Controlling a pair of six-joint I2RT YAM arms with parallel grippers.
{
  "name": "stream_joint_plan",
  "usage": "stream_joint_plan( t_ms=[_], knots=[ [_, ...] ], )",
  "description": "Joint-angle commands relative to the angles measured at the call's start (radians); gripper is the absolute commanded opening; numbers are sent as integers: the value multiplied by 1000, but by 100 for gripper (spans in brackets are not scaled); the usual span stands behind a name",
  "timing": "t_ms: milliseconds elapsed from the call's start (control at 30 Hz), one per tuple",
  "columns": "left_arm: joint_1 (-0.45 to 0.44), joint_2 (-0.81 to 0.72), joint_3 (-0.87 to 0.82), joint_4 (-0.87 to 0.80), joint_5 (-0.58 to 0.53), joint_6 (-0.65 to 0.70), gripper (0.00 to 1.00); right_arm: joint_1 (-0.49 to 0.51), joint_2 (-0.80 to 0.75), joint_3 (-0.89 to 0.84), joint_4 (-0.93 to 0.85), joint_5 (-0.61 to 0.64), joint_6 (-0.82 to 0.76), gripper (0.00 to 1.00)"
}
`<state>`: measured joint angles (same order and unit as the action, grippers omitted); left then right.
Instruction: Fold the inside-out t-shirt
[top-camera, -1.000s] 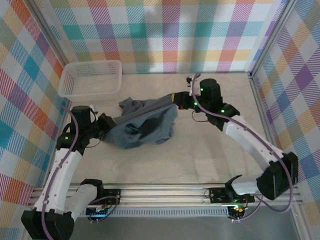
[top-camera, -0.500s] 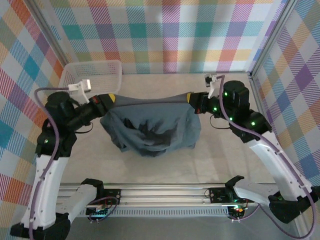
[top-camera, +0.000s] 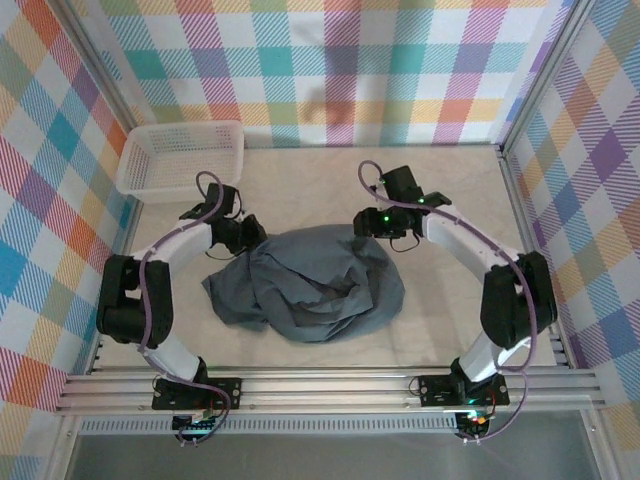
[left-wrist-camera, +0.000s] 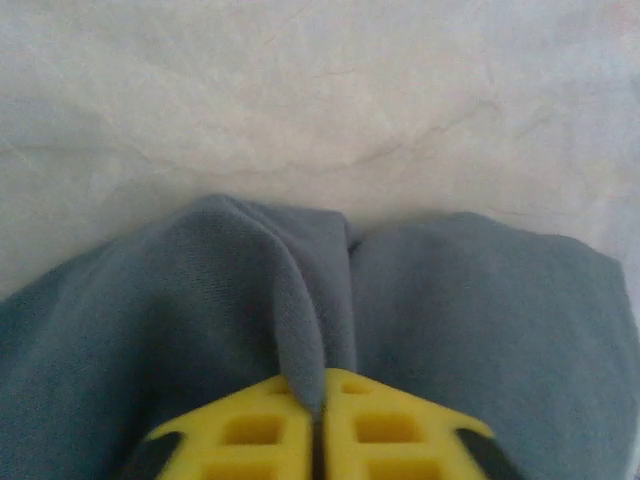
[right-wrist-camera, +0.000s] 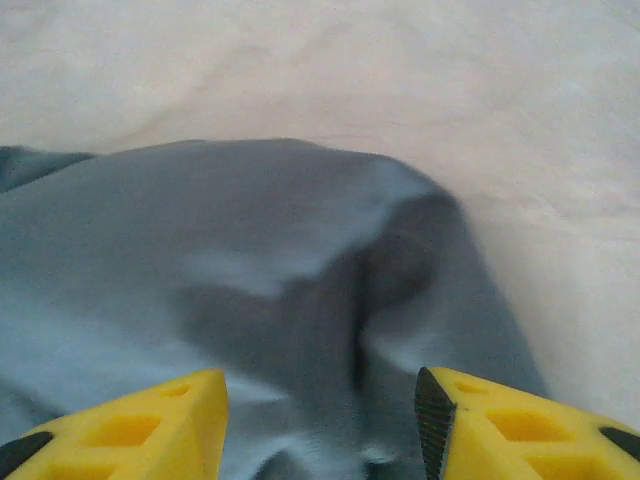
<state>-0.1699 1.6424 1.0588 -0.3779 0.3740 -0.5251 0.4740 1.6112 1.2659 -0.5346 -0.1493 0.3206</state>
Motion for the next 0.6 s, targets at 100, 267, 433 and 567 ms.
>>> stream_joint_plan(
  t_ms=[100,267,433,567],
  knots=[
    [-10,-195,-6,-115,-116,77,44,257,-7,-13,67,45,-122,55],
    [-95,-452,-127,-209,-190,41,47,343,127,4,122,96,-190,63],
    [-268,-526,-263,-171,-209,-61,56,352,286,112,59,130,-255,60],
    [-342,-424,-304,-63,-202,-102,68,352,327,133,53,115,-281,25]
  ],
)
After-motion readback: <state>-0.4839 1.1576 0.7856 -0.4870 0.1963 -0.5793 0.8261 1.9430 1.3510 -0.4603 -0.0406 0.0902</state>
